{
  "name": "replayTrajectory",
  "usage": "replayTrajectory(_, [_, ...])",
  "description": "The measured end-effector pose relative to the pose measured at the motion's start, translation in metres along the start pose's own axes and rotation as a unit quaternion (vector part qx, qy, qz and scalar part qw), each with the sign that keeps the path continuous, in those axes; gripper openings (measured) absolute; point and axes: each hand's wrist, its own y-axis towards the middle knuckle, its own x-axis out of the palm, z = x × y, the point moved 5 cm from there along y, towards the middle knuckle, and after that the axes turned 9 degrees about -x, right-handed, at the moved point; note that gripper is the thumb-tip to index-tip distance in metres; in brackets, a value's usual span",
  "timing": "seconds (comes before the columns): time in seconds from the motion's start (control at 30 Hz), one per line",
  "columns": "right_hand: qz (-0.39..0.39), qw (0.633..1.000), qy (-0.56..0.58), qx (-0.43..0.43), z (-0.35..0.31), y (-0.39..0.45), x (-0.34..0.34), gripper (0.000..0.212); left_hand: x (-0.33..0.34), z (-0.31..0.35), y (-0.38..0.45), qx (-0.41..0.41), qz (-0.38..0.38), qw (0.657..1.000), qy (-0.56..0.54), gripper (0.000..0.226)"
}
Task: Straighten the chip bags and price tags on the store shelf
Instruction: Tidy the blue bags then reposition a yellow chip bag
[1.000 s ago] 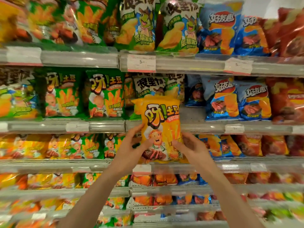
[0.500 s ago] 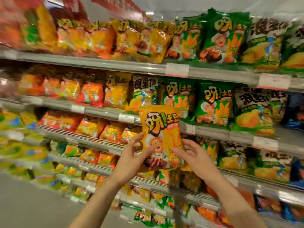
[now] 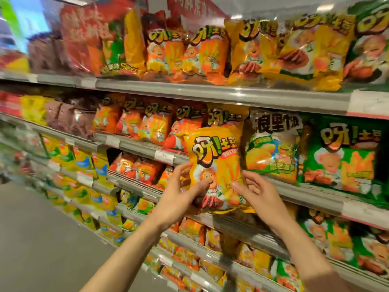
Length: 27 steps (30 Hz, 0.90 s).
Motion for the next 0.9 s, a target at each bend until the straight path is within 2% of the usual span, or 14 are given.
replayTrajectory(0.1, [0.004,1.0,0.016,-0.001,0.001,0.027,0.028,0.033,-0.03,-0.011,0.03,-0.007,0.016,1.0,0.014,0.067])
replayTrajectory(0.2, [0.011,1.0,0.002,-0.003,-0.001,0.044,0.042,0.033,-0.046,-0.02,0.052,0.001,0.018,1.0,0.011,0.061])
replayTrajectory(0.3, [0.031,0.999,-0.011,0.005,-0.001,0.053,0.048,0.052,-0.052,-0.023,0.073,0.009,0.009,1.0,0.0,0.065])
replayTrajectory(0.5, [0.118,0.991,-0.053,0.03,-0.002,0.046,0.046,0.075,-0.039,-0.016,0.108,0.039,-0.048,0.997,-0.035,0.057])
replayTrajectory(0.57, [0.153,0.985,-0.071,0.037,-0.003,0.038,0.042,0.072,-0.031,-0.019,0.118,0.046,-0.085,0.995,-0.035,0.058])
replayTrajectory(0.7, [0.196,0.974,-0.092,0.06,-0.008,0.02,0.035,0.048,-0.014,-0.018,0.123,0.064,-0.155,0.985,-0.05,0.067])
replayTrajectory(0.83, [0.23,0.961,-0.141,0.059,-0.012,0.006,0.026,0.061,0.002,-0.008,0.123,0.078,-0.191,0.976,-0.065,0.061])
replayTrajectory(0.9, [0.241,0.957,-0.148,0.057,-0.015,0.001,0.02,0.057,0.012,-0.003,0.123,0.087,-0.2,0.974,-0.063,0.059])
